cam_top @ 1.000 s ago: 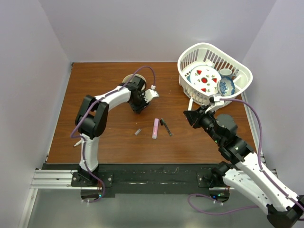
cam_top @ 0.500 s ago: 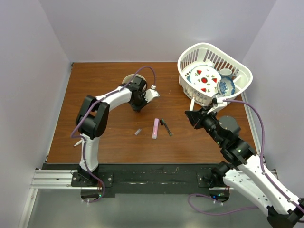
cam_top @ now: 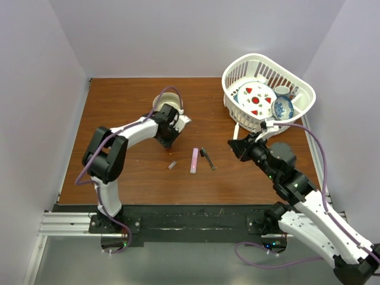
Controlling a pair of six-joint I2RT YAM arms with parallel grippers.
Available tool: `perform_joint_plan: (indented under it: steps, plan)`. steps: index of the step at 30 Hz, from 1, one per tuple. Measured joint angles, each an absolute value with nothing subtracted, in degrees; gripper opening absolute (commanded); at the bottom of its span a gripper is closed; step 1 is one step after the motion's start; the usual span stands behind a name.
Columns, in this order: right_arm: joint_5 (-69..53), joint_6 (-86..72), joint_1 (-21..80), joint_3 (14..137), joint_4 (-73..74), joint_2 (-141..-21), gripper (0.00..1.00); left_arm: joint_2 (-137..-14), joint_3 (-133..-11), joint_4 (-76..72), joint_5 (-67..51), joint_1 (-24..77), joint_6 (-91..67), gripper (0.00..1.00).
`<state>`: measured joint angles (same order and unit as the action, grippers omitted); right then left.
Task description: Insert the pens into the pen caps
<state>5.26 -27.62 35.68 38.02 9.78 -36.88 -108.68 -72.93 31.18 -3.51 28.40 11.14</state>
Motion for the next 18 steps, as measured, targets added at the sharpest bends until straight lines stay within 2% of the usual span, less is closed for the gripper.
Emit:
perform_joint_plan:
  steps: [9,18]
  plan:
    - [-7.1,-30.5,35.7,34.4,-0.9,-47.9,0.00,-88.5,-57.6,16.2,-8.5,28.6,-9.3,0.00]
    - [-12.1,-31.9,43.8,33.7,-14.8,-62.2,0.00,-72.0,-42.8,-14.8,-15.5,28.6,-33.6,0.00]
